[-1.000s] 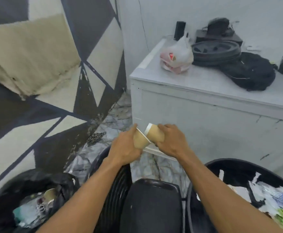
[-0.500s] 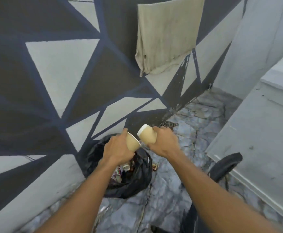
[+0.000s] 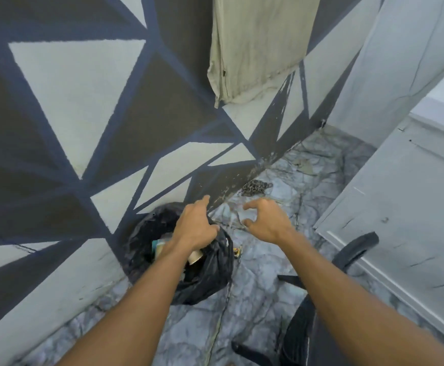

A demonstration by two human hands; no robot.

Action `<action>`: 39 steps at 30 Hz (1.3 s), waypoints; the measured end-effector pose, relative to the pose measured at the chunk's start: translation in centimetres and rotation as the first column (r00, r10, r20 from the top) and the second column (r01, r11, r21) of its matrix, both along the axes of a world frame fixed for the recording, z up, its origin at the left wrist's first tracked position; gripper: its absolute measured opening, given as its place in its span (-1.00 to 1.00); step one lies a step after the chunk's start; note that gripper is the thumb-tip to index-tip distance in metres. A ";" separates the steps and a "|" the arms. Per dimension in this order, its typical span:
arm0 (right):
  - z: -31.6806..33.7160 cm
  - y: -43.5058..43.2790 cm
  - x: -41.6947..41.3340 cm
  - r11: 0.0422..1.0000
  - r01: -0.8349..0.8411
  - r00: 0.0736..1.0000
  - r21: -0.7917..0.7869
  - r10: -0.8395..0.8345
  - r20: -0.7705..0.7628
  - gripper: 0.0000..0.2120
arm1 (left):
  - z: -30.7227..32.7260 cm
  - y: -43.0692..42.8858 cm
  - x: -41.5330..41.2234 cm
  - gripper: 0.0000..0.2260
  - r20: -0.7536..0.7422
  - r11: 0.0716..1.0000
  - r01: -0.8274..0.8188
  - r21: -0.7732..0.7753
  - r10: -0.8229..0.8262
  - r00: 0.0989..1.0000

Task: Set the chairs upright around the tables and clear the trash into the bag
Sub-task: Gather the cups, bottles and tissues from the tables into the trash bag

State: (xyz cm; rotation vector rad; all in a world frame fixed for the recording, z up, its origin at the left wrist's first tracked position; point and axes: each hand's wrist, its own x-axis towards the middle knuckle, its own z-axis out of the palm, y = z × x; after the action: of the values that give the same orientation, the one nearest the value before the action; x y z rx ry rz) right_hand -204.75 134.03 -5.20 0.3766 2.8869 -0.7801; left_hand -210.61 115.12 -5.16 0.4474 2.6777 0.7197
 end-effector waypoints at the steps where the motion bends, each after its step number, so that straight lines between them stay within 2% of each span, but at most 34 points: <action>1: 0.8 1.7 1.0 1.000 0.027 0.999 0.000 -0.027 -0.019 -0.65 | 0.5 2.0 0.5 -0.29 -0.015 0.999 0.050 0.019 -0.050 0.999; 3: 2.3 5.3 3.7 0.994 0.107 0.993 0.009 -0.106 -0.057 -0.66 | 1.6 6.6 2.0 -0.38 -0.043 0.988 0.143 0.066 -0.140 0.989; 5: 3.3 9.0 7.3 0.976 0.217 0.972 0.029 -0.213 -0.102 -0.65 | 2.6 11.7 4.3 -0.36 -0.054 0.966 0.244 0.091 -0.240 0.969; 8: 3.9 14.7 14.8 0.923 0.380 0.920 0.057 -0.372 -0.121 -0.63 | 3.7 19.5 9.2 -0.43 -0.092 0.896 0.433 0.100 -0.425 0.901; 11: 3.8 19.8 24.0 0.849 0.526 0.850 0.058 -0.521 -0.084 -0.61 | 3.9 26.8 15.6 -0.55 -0.110 0.790 0.603 0.113 -0.593 0.798; 16: 3.2 26.8 40.5 0.699 0.713 0.701 0.056 -0.711 -0.055 -0.61 | 2.8 37.4 28.9 -0.42 -0.039 0.596 0.798 0.090 -0.798 0.601; 20: 2.4 31.2 53.0 0.550 0.834 0.552 0.042 -0.833 -0.044 -0.63 | 1.2 44.6 40.7 -0.42 -0.011 0.407 0.911 0.071 -0.913 0.408; 24: 1.0 34.9 64.3 0.390 0.921 0.390 -0.009 -0.920 -0.039 -0.66 | -0.6 50.8 51.4 -0.51 -0.013 0.224 0.973 0.058 -0.974 0.225; 30: -2.1 38.8 77.6 0.177 0.982 0.180 -0.067 -0.983 0.032 -0.67 | -4.8 58.4 63.2 -0.52 0.013 0.054 0.998 0.018 -0.998 0.054; 35: -6.3 38.8 82.7 0.096 0.992 0.106 -0.086 -0.986 0.125 -0.62 | -8.8 62.5 69.2 -0.45 0.043 -0.053 0.998 -0.030 -0.998 -0.052; 39: -8.6 38.4 84.4 0.041 0.991 0.063 -0.130 -0.984 0.164 -0.63 | -11.8 64.1 71.6 -0.41 0.040 -0.124 0.983 -0.139 -0.992 -0.120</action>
State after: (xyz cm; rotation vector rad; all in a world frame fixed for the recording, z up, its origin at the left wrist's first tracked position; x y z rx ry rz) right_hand -120.38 172.44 -13.77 2.4964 1.9405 -1.1038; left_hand -139.04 179.25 -16.93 2.1708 1.4153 -0.0545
